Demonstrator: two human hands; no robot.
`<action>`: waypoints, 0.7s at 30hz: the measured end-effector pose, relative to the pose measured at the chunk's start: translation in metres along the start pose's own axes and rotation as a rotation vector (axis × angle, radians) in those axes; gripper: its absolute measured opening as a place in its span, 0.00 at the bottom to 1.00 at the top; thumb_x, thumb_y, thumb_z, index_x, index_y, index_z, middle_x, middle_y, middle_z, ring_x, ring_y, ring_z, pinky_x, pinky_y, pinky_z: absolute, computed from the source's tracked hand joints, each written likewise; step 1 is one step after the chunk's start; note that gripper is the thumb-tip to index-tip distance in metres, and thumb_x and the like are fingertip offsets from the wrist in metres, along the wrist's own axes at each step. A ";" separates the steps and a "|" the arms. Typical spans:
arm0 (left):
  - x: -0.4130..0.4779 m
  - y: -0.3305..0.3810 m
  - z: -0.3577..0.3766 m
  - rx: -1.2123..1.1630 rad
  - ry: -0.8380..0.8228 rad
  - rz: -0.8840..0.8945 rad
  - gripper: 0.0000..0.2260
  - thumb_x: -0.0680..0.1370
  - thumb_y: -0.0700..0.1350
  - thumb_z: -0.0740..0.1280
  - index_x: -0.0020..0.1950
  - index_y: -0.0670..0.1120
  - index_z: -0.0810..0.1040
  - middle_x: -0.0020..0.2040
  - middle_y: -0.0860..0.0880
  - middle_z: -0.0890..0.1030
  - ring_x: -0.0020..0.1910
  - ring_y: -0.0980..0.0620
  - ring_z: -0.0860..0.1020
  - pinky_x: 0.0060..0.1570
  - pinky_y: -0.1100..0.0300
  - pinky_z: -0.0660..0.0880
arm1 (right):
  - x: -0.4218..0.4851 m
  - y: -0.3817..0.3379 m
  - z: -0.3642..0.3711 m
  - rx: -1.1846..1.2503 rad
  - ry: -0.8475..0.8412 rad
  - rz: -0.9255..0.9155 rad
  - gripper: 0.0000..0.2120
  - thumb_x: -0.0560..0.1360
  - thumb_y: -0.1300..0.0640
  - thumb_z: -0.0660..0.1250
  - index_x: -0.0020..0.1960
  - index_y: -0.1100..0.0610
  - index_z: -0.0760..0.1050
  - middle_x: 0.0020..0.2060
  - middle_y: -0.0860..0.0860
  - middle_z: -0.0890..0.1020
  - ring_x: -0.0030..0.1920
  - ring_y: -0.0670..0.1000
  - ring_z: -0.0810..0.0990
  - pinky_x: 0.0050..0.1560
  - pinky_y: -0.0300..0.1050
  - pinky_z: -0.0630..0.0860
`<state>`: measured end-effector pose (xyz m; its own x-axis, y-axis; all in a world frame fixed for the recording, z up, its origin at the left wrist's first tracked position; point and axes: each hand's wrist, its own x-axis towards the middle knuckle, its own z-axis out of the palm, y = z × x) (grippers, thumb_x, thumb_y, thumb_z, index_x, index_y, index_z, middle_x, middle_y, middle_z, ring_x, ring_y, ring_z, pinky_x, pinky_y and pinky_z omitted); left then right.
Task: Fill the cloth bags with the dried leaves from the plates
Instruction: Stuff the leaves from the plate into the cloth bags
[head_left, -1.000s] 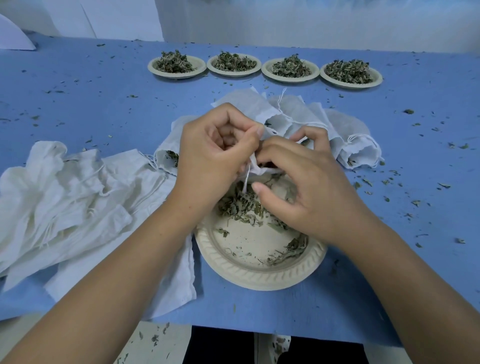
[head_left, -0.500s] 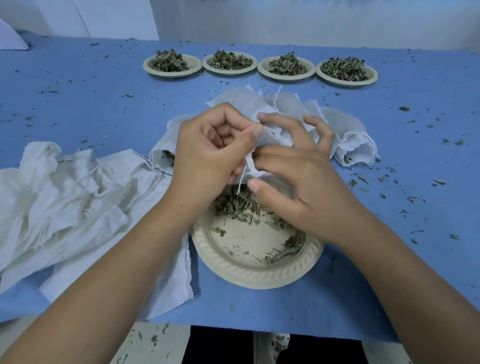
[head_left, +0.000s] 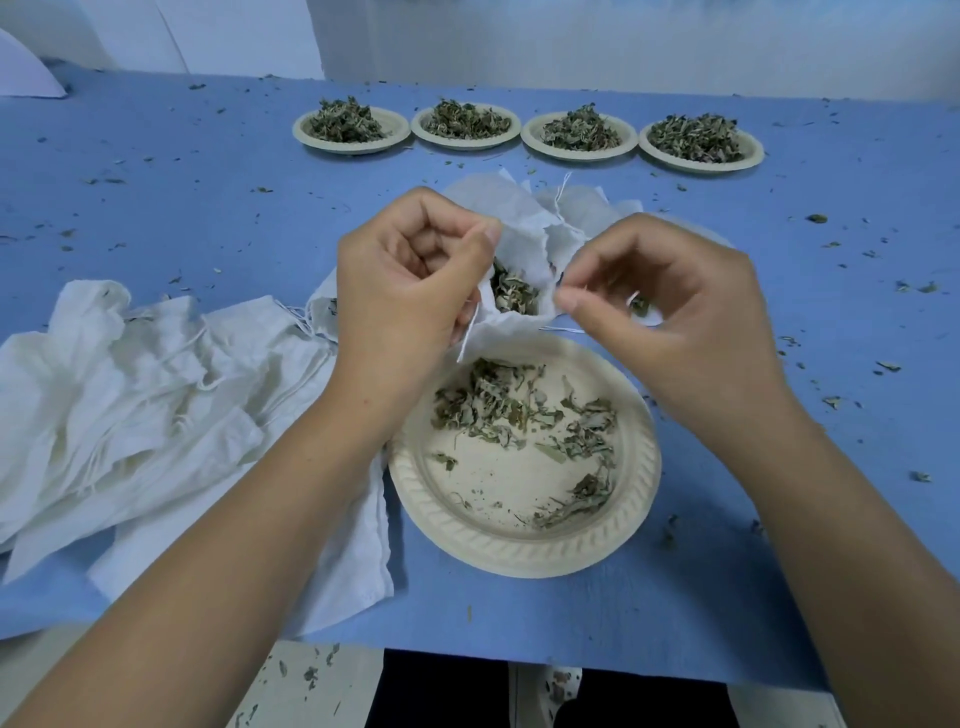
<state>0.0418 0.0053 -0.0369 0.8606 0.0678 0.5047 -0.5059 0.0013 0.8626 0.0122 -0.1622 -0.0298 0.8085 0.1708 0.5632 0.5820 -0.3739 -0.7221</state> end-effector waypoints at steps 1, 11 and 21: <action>-0.001 0.000 0.000 0.003 -0.013 0.003 0.10 0.78 0.37 0.69 0.37 0.47 0.75 0.22 0.58 0.73 0.18 0.61 0.68 0.20 0.69 0.65 | 0.000 0.000 -0.002 -0.107 0.020 -0.089 0.03 0.74 0.59 0.69 0.44 0.59 0.78 0.40 0.51 0.82 0.42 0.54 0.77 0.46 0.49 0.73; -0.002 -0.003 0.001 -0.012 0.002 -0.019 0.09 0.78 0.38 0.68 0.38 0.47 0.77 0.23 0.56 0.73 0.18 0.61 0.68 0.19 0.68 0.65 | 0.000 0.001 -0.001 -0.203 0.014 -0.052 0.09 0.75 0.51 0.66 0.41 0.54 0.80 0.42 0.42 0.82 0.53 0.44 0.77 0.63 0.54 0.66; 0.000 -0.002 0.002 -0.034 0.117 -0.051 0.09 0.78 0.38 0.68 0.38 0.45 0.76 0.23 0.57 0.73 0.18 0.61 0.67 0.19 0.68 0.64 | -0.009 0.003 0.031 -0.280 -0.654 0.115 0.26 0.65 0.51 0.78 0.62 0.50 0.78 0.60 0.45 0.76 0.62 0.42 0.70 0.66 0.35 0.62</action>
<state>0.0433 0.0029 -0.0389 0.8735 0.1828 0.4511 -0.4653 0.0416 0.8842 0.0090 -0.1363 -0.0496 0.8012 0.5943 0.0703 0.5164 -0.6273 -0.5829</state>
